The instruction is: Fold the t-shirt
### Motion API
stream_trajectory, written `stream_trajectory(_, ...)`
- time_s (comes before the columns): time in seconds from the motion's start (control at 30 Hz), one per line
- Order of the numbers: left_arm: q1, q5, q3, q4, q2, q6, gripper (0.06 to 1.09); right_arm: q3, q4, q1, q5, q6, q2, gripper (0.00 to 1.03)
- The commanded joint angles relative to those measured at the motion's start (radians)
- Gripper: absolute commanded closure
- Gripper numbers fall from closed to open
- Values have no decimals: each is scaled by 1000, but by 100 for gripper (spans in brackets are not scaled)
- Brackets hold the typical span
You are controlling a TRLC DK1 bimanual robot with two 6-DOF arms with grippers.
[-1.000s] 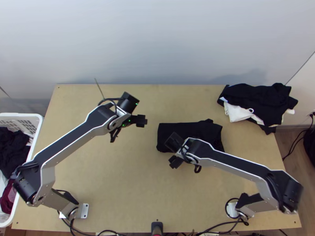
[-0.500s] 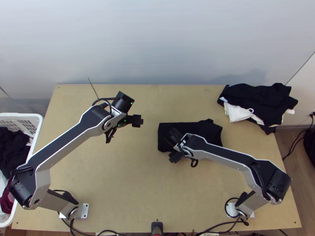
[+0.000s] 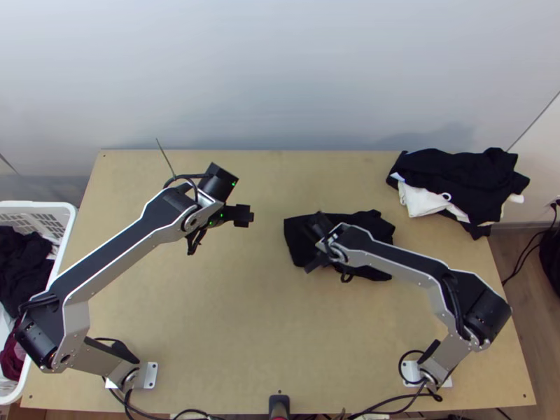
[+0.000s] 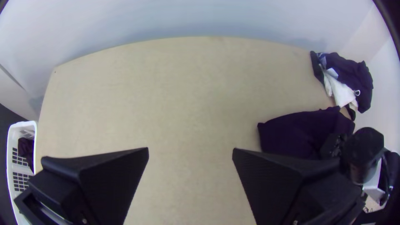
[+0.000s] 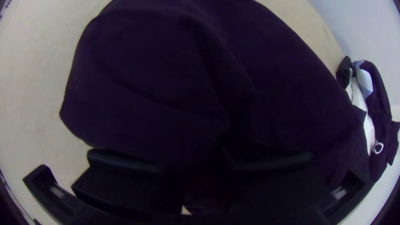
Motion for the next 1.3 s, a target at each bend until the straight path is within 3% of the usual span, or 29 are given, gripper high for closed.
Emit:
stream_trajectory(0.0,5,0,-2,1,-5,-2,11,7,31,-59,-50,-7,-35,100)
stream_trajectory(0.3,3,0,7,4,-6,-2,11,116,-43,-90,-48,56,-181,100)
stream_trajectory(0.8,11,-1,13,2,-26,1,11,509,-291,-351,-51,184,-316,100)
stream_trajectory(1.1,20,-1,-4,-1,-45,1,11,671,-353,-585,-51,215,-359,100)
stream_trajectory(1.27,25,-1,-21,-2,-58,3,11,848,-363,-805,-51,141,-325,100)
